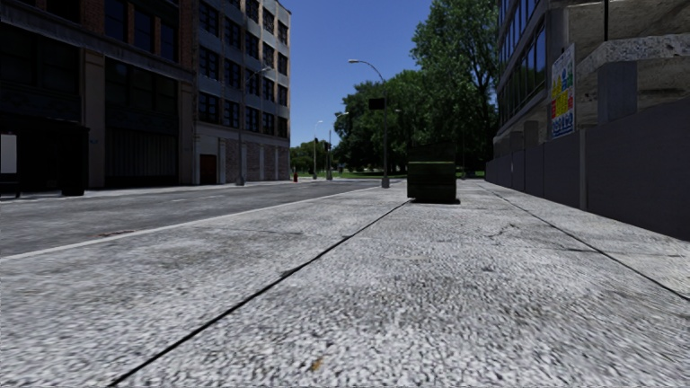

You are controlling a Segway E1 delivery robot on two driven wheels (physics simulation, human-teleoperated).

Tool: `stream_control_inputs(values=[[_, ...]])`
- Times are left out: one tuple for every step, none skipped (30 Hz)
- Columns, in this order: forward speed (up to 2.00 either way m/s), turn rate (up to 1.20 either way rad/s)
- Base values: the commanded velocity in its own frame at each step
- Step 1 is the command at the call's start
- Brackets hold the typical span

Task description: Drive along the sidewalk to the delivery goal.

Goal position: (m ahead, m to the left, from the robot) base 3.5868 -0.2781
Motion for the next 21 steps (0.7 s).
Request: stream_control_inputs(values=[[1.54,-0.88],[1.54,-0.88],[1.54,-0.88],[1.54,-0.88],[1.54,-0.88],[1.54,-0.88],[1.54,-0.88],[1.54,-0.88],[1.54,-0.88],[1.54,-0.88],[1.54,-0.88],[1.54,-0.48],[1.54,-0.48],[1.54,0.0],[1.54,0.0],[1.54,0.0],[1.54,0.0],[1.54,0.0],[1.54,0.0],[1.54,0.0],[1.54,0.0]])
